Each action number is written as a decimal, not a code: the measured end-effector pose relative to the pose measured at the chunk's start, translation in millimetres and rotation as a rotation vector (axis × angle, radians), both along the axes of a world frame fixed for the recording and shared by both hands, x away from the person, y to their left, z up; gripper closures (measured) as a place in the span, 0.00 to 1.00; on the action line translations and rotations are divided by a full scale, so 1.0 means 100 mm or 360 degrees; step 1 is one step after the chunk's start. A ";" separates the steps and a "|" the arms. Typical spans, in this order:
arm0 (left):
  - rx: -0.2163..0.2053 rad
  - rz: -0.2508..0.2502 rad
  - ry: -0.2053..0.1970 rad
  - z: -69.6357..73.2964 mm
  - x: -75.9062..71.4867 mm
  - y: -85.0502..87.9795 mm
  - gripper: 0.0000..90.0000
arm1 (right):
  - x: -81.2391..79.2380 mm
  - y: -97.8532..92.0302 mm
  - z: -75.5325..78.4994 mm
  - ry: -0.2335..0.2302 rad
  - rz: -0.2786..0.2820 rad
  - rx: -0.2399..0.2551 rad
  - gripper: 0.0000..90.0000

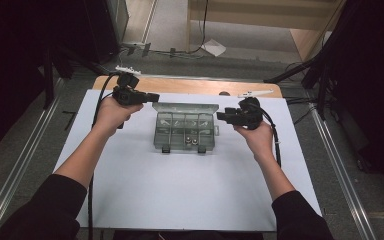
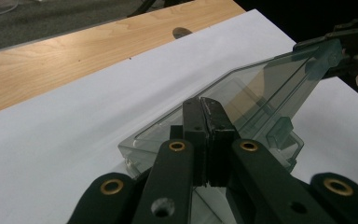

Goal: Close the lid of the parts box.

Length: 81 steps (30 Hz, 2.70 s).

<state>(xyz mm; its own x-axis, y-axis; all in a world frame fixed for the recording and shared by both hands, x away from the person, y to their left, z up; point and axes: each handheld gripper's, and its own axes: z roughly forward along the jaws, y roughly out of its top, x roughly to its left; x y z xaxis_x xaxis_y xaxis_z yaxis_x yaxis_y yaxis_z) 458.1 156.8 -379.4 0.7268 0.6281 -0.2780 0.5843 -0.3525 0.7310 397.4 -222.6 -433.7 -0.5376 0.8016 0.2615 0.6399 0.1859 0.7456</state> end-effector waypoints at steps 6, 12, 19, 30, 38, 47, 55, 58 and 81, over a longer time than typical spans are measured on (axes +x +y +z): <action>-0.0009 -0.0004 0.0005 -0.02 -0.04 0.01 1.00 | -0.03 -0.16 0.06 0.0007 -0.0102 0.0051 0.83; -0.0005 -0.0010 -0.0003 -0.05 -0.08 -0.01 1.00 | -0.02 -0.13 0.20 -0.0011 -0.0089 0.0075 1.00; -0.0015 -0.0013 -0.0008 -0.09 -0.14 0.00 1.00 | 0.02 0.01 0.39 -0.0056 -0.0049 0.0109 1.00; -0.0036 -0.0020 -0.0032 -0.16 -0.26 0.04 1.00 | -0.06 0.25 0.39 -0.0054 0.0062 0.0059 1.00; -0.0044 -0.0034 -0.0028 -0.23 -0.32 0.06 1.00 | -0.12 0.32 0.29 -0.0023 0.0112 0.0041 1.00; -0.0046 -0.0050 -0.0030 -0.28 -0.40 0.07 1.00 | -0.23 0.35 0.16 -0.0014 0.0131 0.0030 1.00; -0.0038 -0.0071 -0.0028 -0.33 -0.47 0.07 1.00 | -0.30 0.35 0.12 -0.0036 0.0135 0.0004 1.00; -0.0032 -0.0074 -0.0037 -0.35 -0.50 0.06 1.00 | -0.32 0.35 0.09 -0.0043 0.0141 0.0005 1.00; 0.0016 -0.0098 -0.0046 -0.56 -0.67 0.03 1.00 | -0.41 0.39 -0.14 -0.0042 0.0135 -0.0057 0.98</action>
<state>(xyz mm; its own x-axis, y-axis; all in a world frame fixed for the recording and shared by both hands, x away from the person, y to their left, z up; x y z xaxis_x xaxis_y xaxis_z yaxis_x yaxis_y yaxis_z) 391.3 159.9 -435.5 0.7716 0.5846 -0.2506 0.5402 -0.3943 0.7435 356.6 -183.6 -447.4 -0.6105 0.7614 0.2181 0.6007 0.2657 0.7540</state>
